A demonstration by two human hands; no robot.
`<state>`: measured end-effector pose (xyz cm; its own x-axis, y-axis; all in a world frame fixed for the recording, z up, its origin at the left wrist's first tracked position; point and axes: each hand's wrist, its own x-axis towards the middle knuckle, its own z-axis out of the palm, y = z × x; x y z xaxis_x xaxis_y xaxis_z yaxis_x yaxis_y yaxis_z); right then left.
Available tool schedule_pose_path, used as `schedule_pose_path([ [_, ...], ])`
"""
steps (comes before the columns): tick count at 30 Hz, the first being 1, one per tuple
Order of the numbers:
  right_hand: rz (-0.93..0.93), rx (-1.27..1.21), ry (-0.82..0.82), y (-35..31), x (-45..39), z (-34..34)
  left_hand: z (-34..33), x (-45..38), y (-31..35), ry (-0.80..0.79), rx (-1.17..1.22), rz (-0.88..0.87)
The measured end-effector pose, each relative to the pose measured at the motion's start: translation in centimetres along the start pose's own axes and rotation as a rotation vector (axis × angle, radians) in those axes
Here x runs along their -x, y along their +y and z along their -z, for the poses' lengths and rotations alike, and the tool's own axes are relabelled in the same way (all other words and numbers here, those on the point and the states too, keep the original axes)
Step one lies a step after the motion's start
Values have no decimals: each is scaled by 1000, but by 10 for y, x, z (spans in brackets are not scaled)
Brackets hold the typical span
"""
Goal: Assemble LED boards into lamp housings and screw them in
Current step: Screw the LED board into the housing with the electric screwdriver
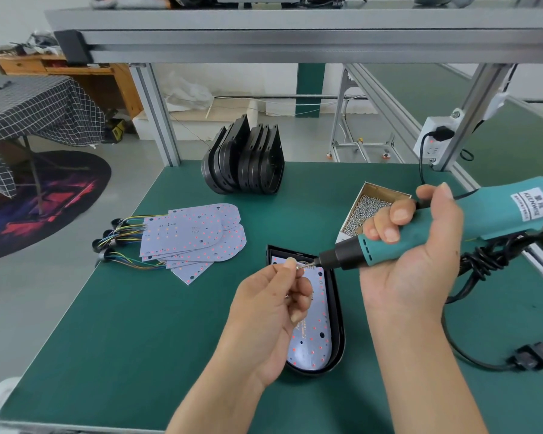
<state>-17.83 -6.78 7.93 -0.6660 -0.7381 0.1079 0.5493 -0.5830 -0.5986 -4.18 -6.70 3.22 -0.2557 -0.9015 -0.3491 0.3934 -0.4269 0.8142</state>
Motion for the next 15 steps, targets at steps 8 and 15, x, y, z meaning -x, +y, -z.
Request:
schedule_pose_path([
  [8, 0, -34, 14, 0, -2, 0, -4, 3, -11, 152, -366, -281],
  [15, 14, -44, 29, 2, -1, 1, -5, 3, -18, 175, -362, -323],
])
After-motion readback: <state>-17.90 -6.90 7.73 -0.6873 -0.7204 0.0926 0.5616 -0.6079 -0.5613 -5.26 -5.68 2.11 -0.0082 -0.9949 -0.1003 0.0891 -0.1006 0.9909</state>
